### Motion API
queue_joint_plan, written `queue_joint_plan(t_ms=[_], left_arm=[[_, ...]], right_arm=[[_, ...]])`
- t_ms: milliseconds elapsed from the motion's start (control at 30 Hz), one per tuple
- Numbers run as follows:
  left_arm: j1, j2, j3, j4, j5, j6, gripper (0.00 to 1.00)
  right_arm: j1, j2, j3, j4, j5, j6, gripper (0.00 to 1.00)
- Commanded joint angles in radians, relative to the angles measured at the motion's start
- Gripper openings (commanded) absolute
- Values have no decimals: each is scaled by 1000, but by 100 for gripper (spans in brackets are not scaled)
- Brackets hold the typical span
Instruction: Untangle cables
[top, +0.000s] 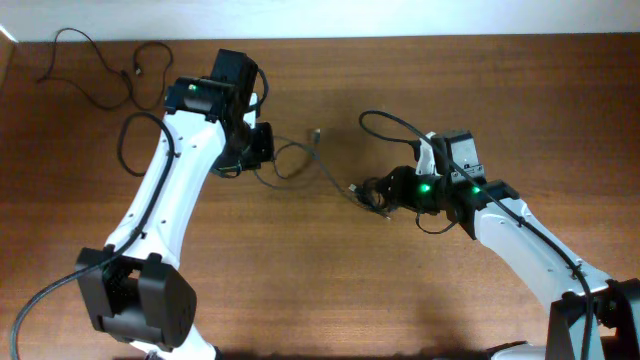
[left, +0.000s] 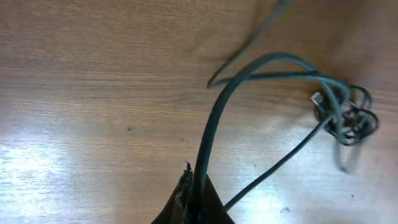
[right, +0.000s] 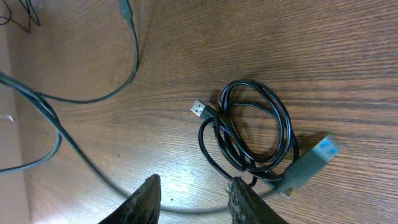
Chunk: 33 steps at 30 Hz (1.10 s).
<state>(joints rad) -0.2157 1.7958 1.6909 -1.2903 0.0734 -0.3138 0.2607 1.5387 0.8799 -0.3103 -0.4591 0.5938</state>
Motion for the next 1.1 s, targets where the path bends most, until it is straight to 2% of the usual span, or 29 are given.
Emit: queue_joint_plan(t_ms=[0, 67, 167, 267, 333, 400, 467, 533, 567, 633, 667, 733, 767, 800, 833, 867, 900, 967, 1033, 1067], left_arm=[[14, -7, 84, 1, 420, 224, 0], [21, -13, 132, -2, 623, 293, 0], [21, -35, 177, -2, 644, 293, 0], [21, -72, 197, -2, 895, 399, 0], [20, -84, 197, -2, 969, 399, 0], [21, -88, 197, -2, 1010, 429, 0], [24, -90, 197, 14, 949, 425, 0], [27, -90, 197, 40, 557, 148, 0], [27, -92, 197, 39, 532, 121, 0], [28, -95, 197, 69, 793, 246, 0], [32, -95, 197, 105, 803, 238, 0], [50, -95, 197, 127, 594, 49, 0], [58, -95, 197, 129, 602, 38, 0], [65, -95, 197, 140, 675, 39, 0], [69, -95, 197, 158, 760, 39, 0], [80, -95, 197, 184, 860, 43, 0], [100, -95, 197, 217, 976, 46, 0], [137, -95, 197, 230, 972, 45, 0], [167, -95, 197, 181, 742, 35, 0], [171, -95, 197, 141, 649, 28, 0]], right_arm=[[-1, 4, -4, 6, 12, -9, 38], [-1, 4, -4, 24, -35, -9, 40], [-1, 4, -4, 27, -41, -9, 40], [-1, 4, -4, 30, -34, -9, 40], [-1, 4, -4, 30, -34, -9, 39], [-1, 4, -4, 29, -35, -9, 46], [-1, 4, -4, 26, -38, -9, 51], [-1, 4, -4, 26, -44, -9, 58], [-1, 4, -4, 27, -55, -9, 64], [-1, 4, -4, 48, -137, -14, 74], [-1, 4, -4, 75, -204, -23, 75], [-1, 4, -4, 175, -417, -47, 77], [0, 4, -4, 240, -541, -47, 77], [0, 4, -4, 266, -591, -47, 74], [0, 4, -4, 275, -611, -47, 64], [0, 4, -4, 274, -611, -47, 38], [0, 4, -4, 274, -612, -46, 21], [0, 4, -4, 274, -615, -47, 20], [0, 4, -4, 274, -610, -47, 21], [0, 4, -4, 273, -603, -50, 26]])
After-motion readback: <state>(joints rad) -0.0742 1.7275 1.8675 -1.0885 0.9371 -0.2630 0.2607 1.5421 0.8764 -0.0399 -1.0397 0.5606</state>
